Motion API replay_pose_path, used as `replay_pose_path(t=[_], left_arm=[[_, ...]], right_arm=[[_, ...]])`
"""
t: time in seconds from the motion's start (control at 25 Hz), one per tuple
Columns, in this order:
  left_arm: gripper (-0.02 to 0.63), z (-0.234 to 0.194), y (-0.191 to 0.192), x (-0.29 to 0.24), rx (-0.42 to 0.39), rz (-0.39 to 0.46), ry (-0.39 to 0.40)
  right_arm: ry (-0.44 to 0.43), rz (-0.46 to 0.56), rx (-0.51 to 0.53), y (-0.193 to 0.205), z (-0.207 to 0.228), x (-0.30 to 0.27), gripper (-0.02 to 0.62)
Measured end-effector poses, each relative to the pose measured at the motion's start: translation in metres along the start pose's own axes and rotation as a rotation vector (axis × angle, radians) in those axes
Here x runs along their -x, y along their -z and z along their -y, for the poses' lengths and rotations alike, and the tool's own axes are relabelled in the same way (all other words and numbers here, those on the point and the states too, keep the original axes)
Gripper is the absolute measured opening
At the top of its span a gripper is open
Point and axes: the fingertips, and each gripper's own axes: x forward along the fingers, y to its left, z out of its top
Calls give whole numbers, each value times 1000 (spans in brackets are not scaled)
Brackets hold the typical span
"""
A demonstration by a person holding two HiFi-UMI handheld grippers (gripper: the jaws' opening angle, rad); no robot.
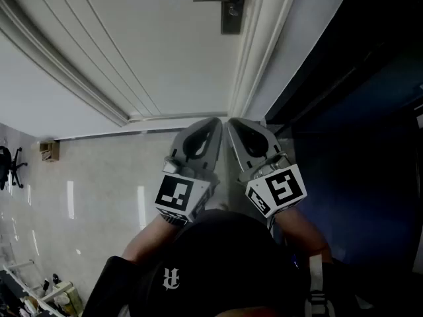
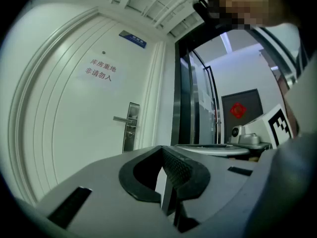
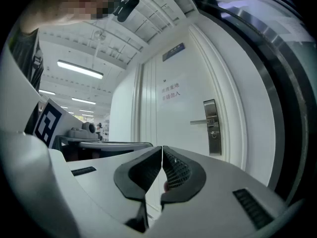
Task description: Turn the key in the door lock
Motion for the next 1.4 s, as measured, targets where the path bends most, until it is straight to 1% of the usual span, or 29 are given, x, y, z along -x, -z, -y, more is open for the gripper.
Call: replay_pose_path(t=[0.2, 0.44, 0.56, 0.76, 0.96, 1.12, 1.16, 1.24, 1.32, 1.4], left_arm=[[6, -49, -10, -34, -14, -9, 38], [6, -96, -17, -77, -9, -12, 119], [6, -112, -21, -90, -5, -7, 165], [6, -131, -19, -107, 26, -27, 201], [6, -145, -10, -134, 35, -34, 218], [6, -154, -4, -153, 26, -39, 211], [6, -157, -4, -157, 22, -40, 204], [6, -163, -4, -166, 14, -45, 186], [6, -170, -6, -176, 5, -50, 164], [6, -176, -9, -188, -2, -50, 143]], right_arm=[[42, -4, 20, -2, 19, -55, 17], [126, -9, 41, -4, 49, -113, 17], [178, -10, 56, -7, 62, -132, 17], [250, -23, 117, -12, 87, -156, 17], [301, -38, 187, -8, 121, -175, 17], [329, -62, 250, 1, 151, -192, 18], [334, -72, 275, 2, 159, -197, 17], [350, -106, 361, 6, 175, -208, 18], [376, -152, 478, 10, 192, -218, 18], [396, -183, 623, 11, 207, -230, 20]])
